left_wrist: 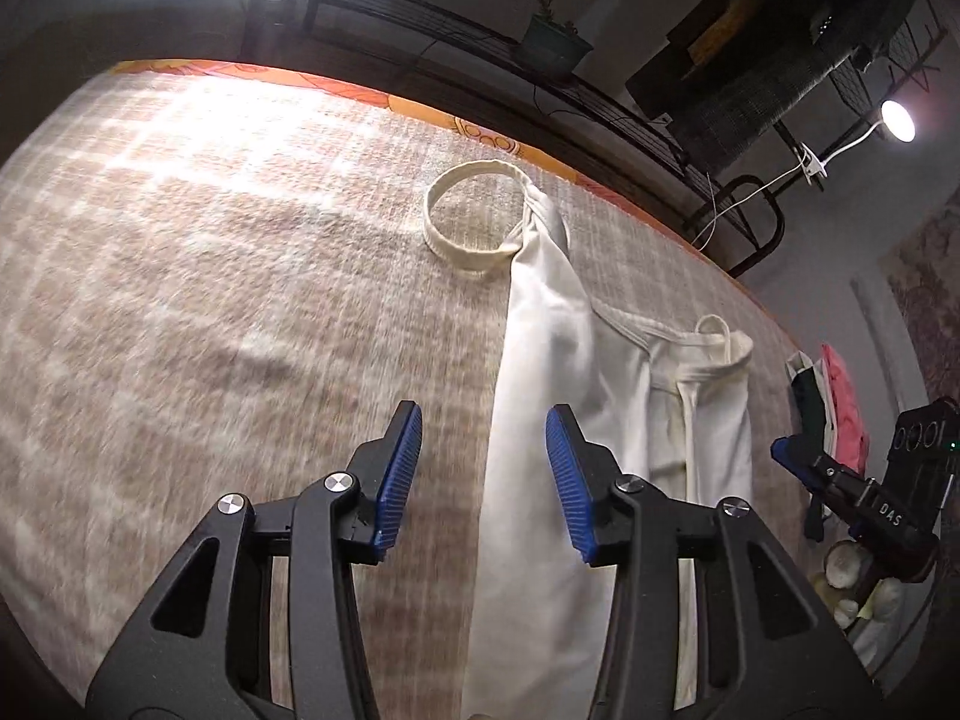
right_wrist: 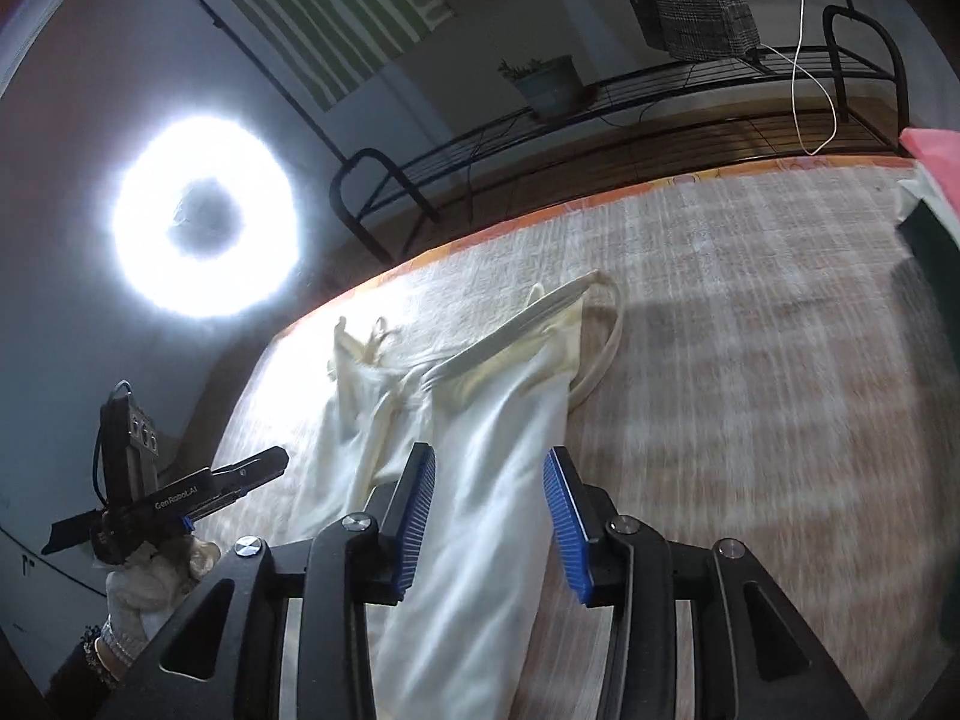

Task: Fold small clothes
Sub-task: 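Move the left tool to the strap end and grasp the straps, then fold the strap end over onto the hem with the left tool while the right tool holds the straps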

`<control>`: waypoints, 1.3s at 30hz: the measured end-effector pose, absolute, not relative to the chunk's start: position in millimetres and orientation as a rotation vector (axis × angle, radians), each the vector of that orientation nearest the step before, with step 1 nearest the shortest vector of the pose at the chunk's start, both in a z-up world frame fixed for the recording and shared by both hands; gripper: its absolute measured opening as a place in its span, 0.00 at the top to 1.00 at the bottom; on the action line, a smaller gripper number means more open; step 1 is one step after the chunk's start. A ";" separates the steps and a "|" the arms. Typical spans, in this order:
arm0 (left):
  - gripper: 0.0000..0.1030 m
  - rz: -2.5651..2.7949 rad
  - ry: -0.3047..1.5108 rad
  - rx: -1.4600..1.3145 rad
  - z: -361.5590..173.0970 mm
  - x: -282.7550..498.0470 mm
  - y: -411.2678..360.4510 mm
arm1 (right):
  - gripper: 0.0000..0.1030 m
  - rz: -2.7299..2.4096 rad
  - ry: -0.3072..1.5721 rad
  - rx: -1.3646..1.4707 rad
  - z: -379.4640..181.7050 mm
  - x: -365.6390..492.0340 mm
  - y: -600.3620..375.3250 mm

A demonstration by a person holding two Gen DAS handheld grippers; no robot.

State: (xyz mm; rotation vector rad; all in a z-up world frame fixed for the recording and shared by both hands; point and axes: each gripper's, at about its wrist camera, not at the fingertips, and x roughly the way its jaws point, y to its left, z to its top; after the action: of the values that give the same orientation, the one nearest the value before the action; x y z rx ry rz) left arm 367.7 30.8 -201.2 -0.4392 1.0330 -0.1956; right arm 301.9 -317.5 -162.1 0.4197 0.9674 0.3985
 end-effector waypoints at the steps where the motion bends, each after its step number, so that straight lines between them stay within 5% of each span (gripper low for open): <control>1: 0.57 -0.199 1.033 -0.430 -203.9 372.8 28.8 | 0.60 0.390 0.975 0.412 -166.8 306.7 -318.4; 17: 0.58 -0.179 0.975 -0.335 -209.6 436.4 0.1 | 0.65 0.392 0.976 0.403 -196.7 384.5 -320.1; 20: 1.00 -0.197 0.987 -0.318 -212.5 444.9 -6.6 | 0.85 0.410 0.997 0.422 -201.1 395.8 -316.9; 25: 1.00 -0.203 0.908 -0.333 -201.4 437.6 -5.7 | 0.96 0.415 0.986 0.370 -196.7 395.0 -304.8; 39: 1.00 -0.249 0.821 -0.325 -144.0 375.5 6.0 | 0.97 0.434 0.866 0.301 -127.8 346.7 -302.3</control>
State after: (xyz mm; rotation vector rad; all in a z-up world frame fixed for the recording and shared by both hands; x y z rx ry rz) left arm 375.5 6.0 -144.0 -0.3249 0.8207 -0.2491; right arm 346.7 -302.3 -127.8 0.3005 0.8664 0.4340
